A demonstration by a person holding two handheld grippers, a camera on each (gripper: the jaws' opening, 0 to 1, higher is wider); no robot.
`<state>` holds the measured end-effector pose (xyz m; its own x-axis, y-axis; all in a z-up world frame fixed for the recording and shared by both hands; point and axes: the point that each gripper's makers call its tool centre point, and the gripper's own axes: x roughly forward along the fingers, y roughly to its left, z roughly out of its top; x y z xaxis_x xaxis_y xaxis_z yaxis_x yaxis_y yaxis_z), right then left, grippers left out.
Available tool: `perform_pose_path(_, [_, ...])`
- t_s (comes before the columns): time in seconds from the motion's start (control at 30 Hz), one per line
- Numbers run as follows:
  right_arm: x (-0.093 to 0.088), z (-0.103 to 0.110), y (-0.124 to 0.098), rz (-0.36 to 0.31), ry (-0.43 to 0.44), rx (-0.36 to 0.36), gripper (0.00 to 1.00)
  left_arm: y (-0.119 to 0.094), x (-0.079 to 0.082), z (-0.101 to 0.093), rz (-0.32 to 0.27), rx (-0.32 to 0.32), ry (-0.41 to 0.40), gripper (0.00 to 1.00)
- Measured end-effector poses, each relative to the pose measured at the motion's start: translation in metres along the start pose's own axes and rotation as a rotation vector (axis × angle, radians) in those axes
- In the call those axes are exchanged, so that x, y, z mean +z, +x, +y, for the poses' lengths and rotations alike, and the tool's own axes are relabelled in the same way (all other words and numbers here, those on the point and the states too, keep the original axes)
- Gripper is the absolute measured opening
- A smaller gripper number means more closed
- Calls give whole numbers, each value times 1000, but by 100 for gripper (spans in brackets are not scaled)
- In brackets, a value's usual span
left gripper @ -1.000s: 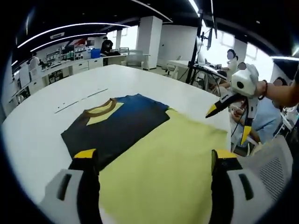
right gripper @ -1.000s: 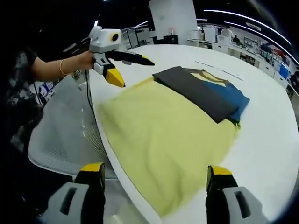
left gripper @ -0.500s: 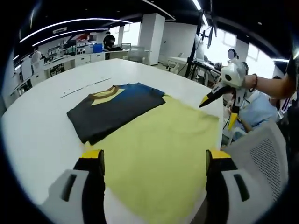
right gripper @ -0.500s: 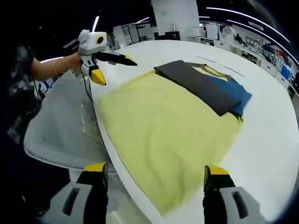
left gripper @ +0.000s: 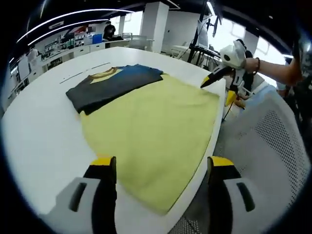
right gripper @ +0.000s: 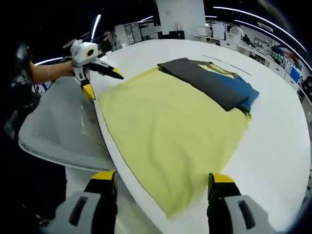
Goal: Fold the garment on the visible template until the final outline fits inside the template.
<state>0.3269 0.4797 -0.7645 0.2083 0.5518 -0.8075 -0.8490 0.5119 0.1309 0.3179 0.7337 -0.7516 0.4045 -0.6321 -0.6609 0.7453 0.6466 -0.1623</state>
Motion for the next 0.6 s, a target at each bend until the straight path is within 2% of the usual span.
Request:
perform_pose_path(0.27, [-2, -1, 1, -11, 3, -13, 69, -1, -19, -8, 46, -14, 16, 63])
perform_pose_path(0.4, [-5, -3, 3, -3, -11, -17, 66, 0, -21, -6, 54, 1, 21, 60])
perform_pose_path(0.57, [-7, -5, 4, 9, -37, -31, 63, 0, -30, -5, 101, 26, 97, 55])
perform_pose_path(0.6, [-7, -5, 4, 10, -39, -33, 63, 1, -29, -5, 93, 32, 107, 55])
